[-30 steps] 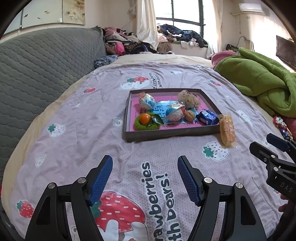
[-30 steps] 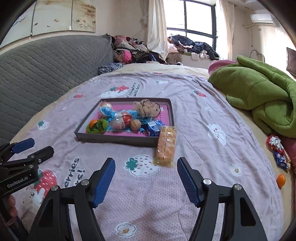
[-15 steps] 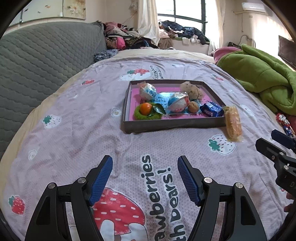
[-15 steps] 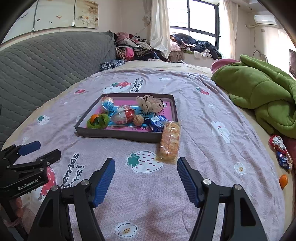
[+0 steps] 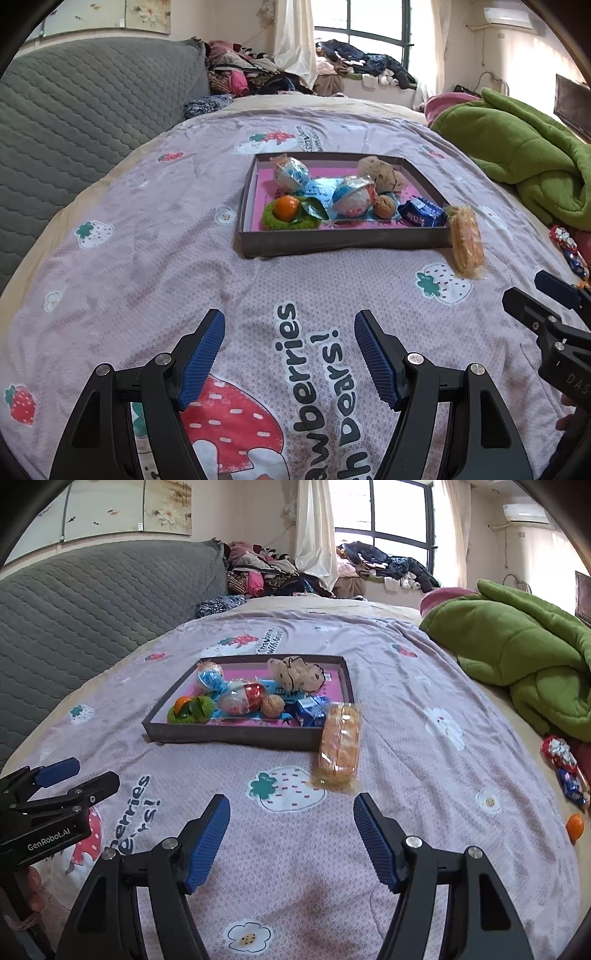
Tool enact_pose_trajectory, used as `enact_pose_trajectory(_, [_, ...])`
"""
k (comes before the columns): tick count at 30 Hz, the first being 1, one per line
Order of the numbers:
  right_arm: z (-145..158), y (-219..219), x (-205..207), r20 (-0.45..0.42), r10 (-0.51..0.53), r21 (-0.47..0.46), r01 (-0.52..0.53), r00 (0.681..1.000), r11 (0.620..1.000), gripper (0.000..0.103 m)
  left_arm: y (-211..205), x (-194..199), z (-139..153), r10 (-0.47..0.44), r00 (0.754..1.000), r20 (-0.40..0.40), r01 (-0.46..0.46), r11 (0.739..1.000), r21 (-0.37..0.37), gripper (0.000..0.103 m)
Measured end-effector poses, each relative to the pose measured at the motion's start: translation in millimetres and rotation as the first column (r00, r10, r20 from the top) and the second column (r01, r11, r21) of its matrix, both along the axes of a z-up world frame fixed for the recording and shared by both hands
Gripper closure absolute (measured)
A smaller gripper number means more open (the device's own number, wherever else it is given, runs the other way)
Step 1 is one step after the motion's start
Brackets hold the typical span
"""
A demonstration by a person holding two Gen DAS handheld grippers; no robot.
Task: Organize objects
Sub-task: 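Withdraw both open grippers back from the tray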
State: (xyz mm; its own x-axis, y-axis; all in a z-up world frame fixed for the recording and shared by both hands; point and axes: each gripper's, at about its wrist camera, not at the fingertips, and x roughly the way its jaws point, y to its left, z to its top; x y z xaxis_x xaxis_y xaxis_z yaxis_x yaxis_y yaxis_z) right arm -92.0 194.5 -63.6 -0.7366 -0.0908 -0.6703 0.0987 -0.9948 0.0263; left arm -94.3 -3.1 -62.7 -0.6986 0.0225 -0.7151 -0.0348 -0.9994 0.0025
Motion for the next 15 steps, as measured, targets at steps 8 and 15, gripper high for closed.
enact_pose_trajectory(8, [-14,2,0,0.020,-0.016,0.011,0.016,1.000,1.000,0.034,-4,-2,-10,0.019,1.000,0.002,-0.019,1.000,-0.003,0.029])
enact_pose_trajectory(15, [-21,-3,-1,0.038,-0.006,0.022,0.005,0.999,1.000,0.034,-3,-2,-14,0.014,1.000,0.007,-0.014,1.000,-0.010,0.029])
